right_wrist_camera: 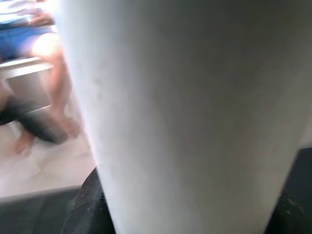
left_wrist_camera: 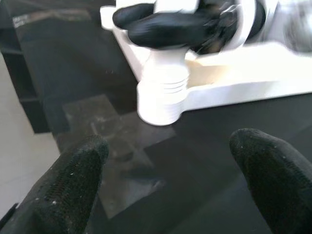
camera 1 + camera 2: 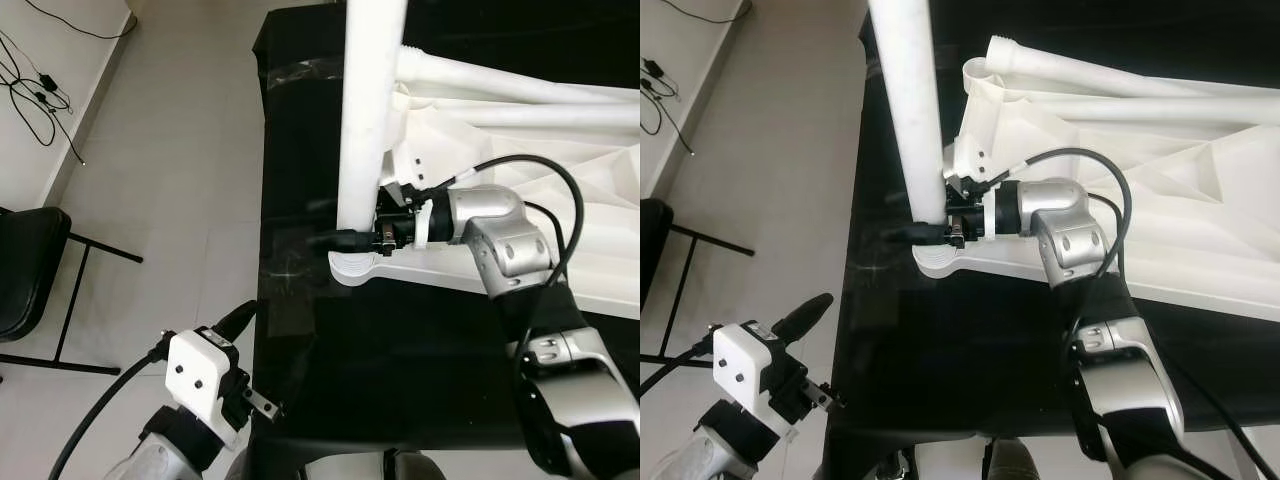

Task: Building children table

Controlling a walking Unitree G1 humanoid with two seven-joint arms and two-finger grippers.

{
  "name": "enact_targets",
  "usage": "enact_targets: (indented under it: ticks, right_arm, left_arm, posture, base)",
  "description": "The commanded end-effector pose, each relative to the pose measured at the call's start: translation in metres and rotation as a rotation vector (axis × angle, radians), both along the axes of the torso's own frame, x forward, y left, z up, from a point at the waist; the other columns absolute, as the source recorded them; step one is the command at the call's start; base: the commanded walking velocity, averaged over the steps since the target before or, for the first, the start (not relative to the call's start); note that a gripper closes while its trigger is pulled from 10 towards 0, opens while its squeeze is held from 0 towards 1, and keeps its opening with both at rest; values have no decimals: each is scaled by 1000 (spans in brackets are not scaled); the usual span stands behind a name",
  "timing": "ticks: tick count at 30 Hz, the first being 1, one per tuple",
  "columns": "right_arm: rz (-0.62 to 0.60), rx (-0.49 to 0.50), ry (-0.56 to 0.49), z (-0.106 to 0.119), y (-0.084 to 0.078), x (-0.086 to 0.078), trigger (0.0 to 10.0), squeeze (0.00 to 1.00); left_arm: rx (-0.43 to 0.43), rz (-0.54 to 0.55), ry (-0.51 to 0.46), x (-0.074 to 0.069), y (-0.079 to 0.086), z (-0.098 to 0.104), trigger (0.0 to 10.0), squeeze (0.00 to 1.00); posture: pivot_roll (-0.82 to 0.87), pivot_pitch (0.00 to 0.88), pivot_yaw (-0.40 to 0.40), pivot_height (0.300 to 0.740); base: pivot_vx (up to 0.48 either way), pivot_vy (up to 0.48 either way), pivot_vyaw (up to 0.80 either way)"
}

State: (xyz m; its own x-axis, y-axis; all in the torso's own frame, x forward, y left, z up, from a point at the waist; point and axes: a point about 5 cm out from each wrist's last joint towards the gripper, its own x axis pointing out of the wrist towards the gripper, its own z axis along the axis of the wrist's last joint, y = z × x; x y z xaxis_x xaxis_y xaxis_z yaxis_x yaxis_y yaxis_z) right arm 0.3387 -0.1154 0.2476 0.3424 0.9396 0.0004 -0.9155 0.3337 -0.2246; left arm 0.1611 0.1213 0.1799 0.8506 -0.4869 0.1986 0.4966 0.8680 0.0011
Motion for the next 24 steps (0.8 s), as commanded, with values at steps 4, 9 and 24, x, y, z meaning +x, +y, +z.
enact_targets:
  ticks: [4,9,24]
  right_arm:
    - [-688,115,219,-61,-13,-40,0,0]
    - [-797,33,97,-62,-13,-61,0,0]
    - [-327,151,19,-8,31,-33,10000,1000]
  left_arm:
    - [-8,35,23,-4,2,-5,10000,0]
    - [-8,37,31,-4,2,-6,10000,0]
    - [21,24,19,8,4,-12,10000,0]
  posture:
    - [-58,335,39,740]
    - [-72,320,51,740]
    - [-65,302,67,740]
  base:
    - [0,0,0]
    - [0,0,0]
    - [0,0,0]
